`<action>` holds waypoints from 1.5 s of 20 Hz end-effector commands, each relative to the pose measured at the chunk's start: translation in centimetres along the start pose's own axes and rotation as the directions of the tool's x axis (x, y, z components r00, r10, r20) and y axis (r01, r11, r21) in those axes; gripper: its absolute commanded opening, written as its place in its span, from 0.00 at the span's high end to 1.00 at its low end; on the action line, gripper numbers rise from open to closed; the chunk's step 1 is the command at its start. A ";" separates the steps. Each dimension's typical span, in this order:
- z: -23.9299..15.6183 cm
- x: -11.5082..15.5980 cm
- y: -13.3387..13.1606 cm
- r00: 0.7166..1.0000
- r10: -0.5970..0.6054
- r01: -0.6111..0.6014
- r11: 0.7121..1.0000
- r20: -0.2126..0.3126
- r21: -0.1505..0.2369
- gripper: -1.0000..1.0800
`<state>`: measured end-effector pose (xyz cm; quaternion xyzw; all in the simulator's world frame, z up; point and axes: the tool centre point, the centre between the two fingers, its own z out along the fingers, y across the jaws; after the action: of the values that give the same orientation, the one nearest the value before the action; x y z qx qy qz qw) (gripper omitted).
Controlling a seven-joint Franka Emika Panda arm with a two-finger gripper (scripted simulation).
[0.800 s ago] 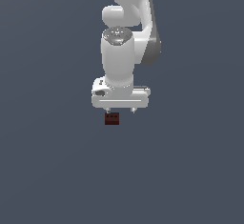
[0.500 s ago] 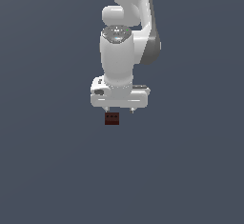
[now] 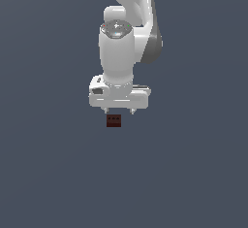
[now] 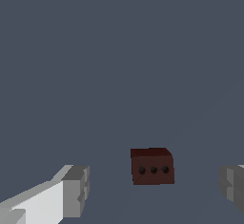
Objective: Pick up the object and move it to a goal position.
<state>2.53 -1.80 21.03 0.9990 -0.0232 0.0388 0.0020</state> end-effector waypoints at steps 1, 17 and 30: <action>0.1 -0.1 0.0 1.000 0.011 -0.011 1.000 0.001 0.000 0.04; 3.0 -1.3 0.4 0.953 0.301 -0.301 0.954 0.023 0.005 0.04; 6.4 -3.1 1.1 0.769 0.637 -0.637 0.770 0.045 -0.012 0.04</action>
<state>0.09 -2.72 14.81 0.9408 -0.3385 0.0154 -0.0136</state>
